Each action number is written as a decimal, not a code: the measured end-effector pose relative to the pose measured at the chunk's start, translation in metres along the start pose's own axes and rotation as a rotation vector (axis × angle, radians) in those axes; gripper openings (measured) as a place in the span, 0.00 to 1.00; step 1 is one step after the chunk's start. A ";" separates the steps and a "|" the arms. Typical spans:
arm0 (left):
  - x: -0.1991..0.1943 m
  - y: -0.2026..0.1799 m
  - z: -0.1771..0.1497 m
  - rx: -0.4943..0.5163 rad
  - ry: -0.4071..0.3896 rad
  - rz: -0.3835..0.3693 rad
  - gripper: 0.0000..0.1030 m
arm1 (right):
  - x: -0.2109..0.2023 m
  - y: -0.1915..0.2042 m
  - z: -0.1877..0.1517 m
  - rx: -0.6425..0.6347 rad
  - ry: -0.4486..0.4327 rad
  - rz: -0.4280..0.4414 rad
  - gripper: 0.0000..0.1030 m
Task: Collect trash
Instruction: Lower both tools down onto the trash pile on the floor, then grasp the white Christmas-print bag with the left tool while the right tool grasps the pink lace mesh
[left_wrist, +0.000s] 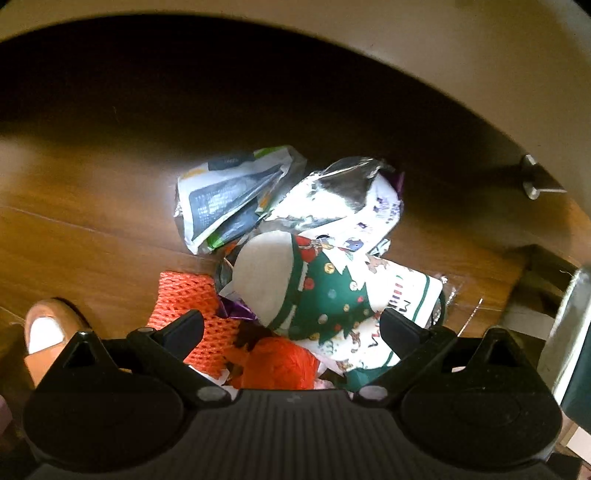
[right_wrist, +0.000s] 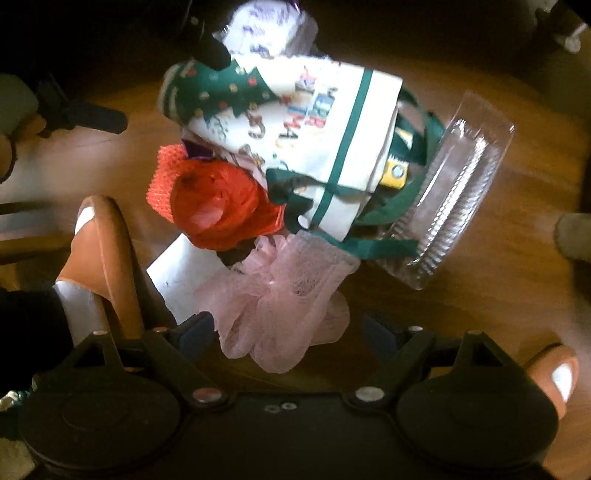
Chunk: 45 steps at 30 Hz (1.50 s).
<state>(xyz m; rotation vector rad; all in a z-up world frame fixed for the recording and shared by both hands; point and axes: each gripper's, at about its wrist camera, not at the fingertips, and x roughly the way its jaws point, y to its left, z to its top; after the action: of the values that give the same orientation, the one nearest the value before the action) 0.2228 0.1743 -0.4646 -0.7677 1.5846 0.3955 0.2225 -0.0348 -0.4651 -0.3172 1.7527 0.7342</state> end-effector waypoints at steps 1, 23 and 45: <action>0.005 0.000 0.002 0.000 0.003 -0.004 0.99 | 0.005 -0.001 0.001 0.005 0.006 -0.003 0.84; 0.046 0.001 0.017 -0.057 0.081 -0.098 0.51 | 0.071 0.011 0.015 -0.066 0.063 0.000 0.68; -0.039 -0.008 -0.015 -0.042 0.007 -0.108 0.13 | -0.020 0.042 -0.016 -0.112 -0.015 -0.135 0.09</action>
<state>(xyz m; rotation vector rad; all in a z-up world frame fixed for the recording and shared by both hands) 0.2176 0.1681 -0.4222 -0.8837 1.5378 0.3488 0.1934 -0.0155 -0.4309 -0.5001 1.6619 0.7361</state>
